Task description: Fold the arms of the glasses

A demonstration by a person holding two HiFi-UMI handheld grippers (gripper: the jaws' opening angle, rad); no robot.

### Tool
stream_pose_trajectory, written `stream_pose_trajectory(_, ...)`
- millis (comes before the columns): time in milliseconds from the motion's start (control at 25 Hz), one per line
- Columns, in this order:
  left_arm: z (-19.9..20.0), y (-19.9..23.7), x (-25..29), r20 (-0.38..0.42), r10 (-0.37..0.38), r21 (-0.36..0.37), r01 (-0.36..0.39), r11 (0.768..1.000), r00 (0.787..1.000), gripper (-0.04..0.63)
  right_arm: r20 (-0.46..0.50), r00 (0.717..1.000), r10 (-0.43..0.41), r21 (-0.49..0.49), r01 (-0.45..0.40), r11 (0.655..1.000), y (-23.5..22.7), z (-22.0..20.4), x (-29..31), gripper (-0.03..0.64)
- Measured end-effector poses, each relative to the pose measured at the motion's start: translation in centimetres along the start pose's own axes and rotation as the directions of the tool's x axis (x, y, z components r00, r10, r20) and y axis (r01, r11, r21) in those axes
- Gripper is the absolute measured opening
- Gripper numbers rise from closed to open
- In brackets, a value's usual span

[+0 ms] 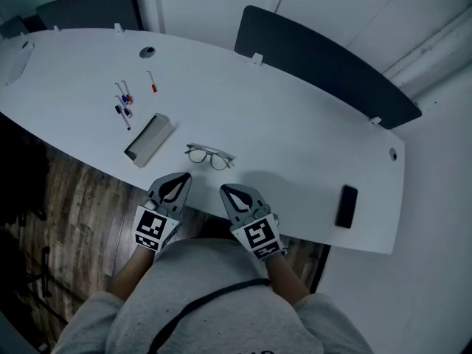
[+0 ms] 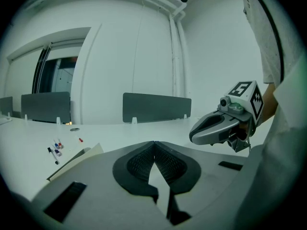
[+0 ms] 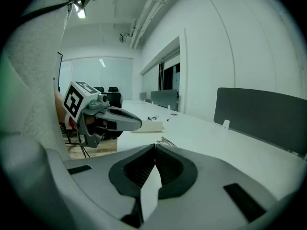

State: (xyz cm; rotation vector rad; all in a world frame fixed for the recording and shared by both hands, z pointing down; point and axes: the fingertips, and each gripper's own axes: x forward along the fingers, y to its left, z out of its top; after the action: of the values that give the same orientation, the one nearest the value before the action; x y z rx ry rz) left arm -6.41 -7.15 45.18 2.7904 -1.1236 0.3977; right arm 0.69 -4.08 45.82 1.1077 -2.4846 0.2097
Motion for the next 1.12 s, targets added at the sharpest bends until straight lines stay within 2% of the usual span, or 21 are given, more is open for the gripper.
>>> stream_pose_trajectory(440,-0.9,-1.0,-5.1,0.019,-0.020,0.029,0.019,0.999,1.000,0.015,0.019,0.999,-0.046,0.045,0.045,0.998,5.8,0.5,-0.6,0.018)
stream_pose_trajectory(800,-1.4,-2.3,-8.5,0.063,-0.025,-0.009,0.026,1.000,0.998,0.015,0.049,0.993,-0.108,0.107,0.102,0.989,8.9,0.6,-2.2,0.018)
stream_pose_trajectory(1120,-1.8,-3.7,-10.6,0.079,-0.047,-0.020,0.049,0.999,0.996,0.015,0.075,0.986,-0.148,0.104,0.140,0.985,11.0,1.0,-3.6,0.018)
